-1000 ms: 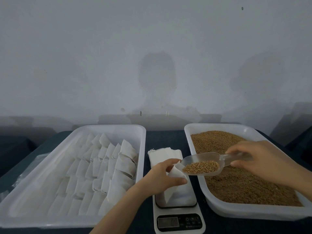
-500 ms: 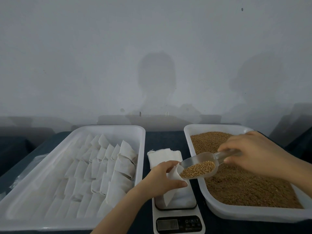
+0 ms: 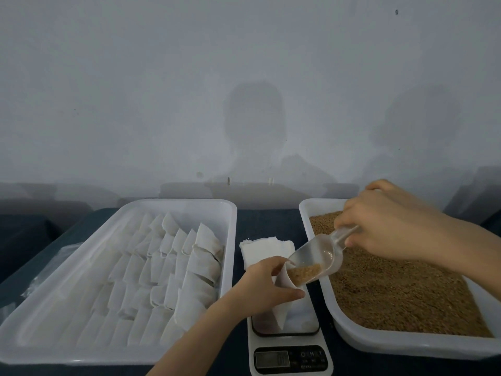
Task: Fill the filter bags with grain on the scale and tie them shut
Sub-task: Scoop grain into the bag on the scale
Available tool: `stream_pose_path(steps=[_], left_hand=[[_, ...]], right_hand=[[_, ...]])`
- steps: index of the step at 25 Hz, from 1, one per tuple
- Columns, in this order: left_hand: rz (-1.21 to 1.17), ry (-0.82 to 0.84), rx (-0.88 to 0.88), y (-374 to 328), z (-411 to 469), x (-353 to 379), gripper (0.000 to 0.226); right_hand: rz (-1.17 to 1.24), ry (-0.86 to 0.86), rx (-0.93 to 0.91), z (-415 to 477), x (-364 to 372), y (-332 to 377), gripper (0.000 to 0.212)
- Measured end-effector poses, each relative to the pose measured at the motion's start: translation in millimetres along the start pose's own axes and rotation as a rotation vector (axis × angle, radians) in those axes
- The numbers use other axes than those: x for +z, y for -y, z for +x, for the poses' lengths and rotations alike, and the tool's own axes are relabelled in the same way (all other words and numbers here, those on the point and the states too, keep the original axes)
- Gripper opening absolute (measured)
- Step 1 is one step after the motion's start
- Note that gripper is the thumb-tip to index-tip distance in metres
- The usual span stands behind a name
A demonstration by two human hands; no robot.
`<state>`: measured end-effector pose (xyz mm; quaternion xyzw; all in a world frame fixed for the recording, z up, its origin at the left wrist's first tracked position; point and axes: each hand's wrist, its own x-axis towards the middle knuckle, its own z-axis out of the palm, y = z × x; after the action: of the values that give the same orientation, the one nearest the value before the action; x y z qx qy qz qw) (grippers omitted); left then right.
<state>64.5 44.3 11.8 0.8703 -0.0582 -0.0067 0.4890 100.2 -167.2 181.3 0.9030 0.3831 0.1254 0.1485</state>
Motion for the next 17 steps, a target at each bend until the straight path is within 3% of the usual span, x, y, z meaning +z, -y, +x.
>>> stream_pose_path(steps=[3,7,17], left_hand=[[0.020,-0.011,0.004,-2,-1,-2,0.041],[0.036,-0.015,-0.025,-2,-1,-2,0.052],[0.024,-0.039,-0.049,-3,-2,-3,0.055]], right_hand=[[-0.132,-0.042,-0.047,4,-5,10,0.018],[-0.258,-0.119,-0.081,3,-6,25,0.022],[-0.362,-0.323,-0.111,-12,-1,34,0.021]])
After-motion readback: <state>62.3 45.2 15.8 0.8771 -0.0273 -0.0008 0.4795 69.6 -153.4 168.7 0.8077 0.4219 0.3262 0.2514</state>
